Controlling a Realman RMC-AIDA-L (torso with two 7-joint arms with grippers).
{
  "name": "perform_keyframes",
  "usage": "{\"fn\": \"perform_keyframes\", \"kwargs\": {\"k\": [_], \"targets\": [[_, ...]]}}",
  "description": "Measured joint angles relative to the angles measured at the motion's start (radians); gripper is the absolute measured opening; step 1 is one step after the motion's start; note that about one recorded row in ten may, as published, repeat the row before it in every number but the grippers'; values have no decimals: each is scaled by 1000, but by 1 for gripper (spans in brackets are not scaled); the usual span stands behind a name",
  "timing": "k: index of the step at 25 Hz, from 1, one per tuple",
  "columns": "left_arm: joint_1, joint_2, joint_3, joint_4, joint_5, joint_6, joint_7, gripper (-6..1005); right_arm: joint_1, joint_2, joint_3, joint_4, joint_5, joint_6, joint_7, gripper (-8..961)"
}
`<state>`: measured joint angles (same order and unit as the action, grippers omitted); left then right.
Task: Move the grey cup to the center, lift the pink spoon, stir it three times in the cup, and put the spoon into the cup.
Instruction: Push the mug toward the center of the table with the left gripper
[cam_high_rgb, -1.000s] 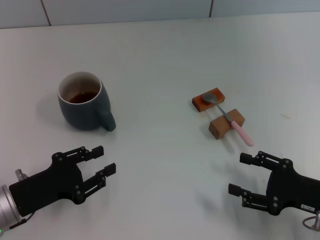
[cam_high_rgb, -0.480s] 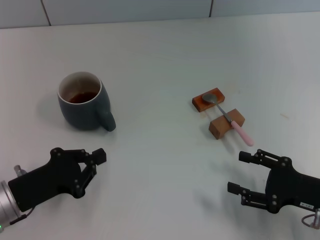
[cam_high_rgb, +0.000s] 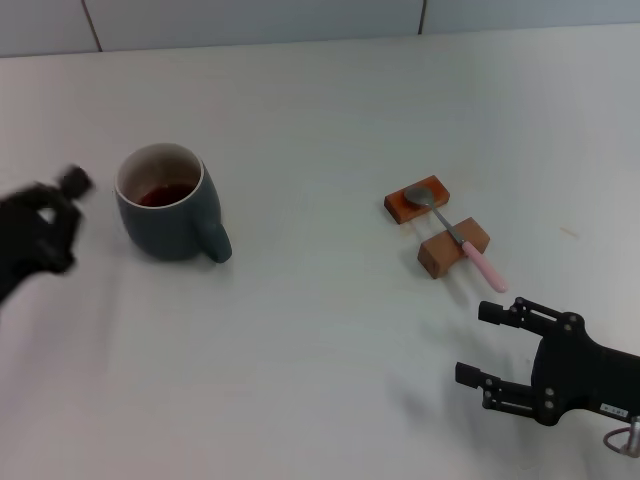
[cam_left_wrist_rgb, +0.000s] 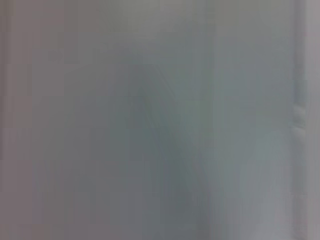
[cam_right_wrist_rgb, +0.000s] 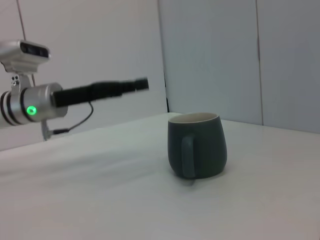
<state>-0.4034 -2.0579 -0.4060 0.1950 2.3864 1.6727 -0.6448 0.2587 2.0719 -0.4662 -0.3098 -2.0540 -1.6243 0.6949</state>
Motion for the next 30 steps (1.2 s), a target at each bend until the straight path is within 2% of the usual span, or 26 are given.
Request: {"fn": "perform_keyframes", "kwargs": {"k": [1,5,6,8,11,12,15,16,18,21,30], "targets": [[-3,-2,-37,0,-54,-30,39,0,0,0,1,0,0,0,0,776],[-14,-3,-81,0,-107,-94,113,2,-1,0,2,0,0,0,0,777],[-26,-3,-95,-4,-136,-154,198,2,-1,1,2,0,0,0,0,777],[-32,-3,-96,-7,-142,-178,236,2,-1,1,1,0,0,0,0,777],[-55,-4,-86,-21,-142,-266,430,3,-1,2,0,0,0,-1,0,776],[-55,-4,-86,-21,-142,-266,430,4,-1,2,0,0,0,-1,0,776],[-73,-4,-58,-39,-139,-334,587,5,0,2,1,0,0,-2,0,776],[-88,-4,-13,-41,-138,-380,665,5,1,2,0,0,0,-2,0,776],[-88,-4,-13,-41,-138,-380,665,5,1,2,0,0,0,-3,0,776],[-117,-4,89,-32,-136,-451,722,6,2,2,-1,0,0,-4,0,776],[-149,-2,189,-26,-136,-530,741,9,2,2,-2,0,0,-8,0,777]]}}
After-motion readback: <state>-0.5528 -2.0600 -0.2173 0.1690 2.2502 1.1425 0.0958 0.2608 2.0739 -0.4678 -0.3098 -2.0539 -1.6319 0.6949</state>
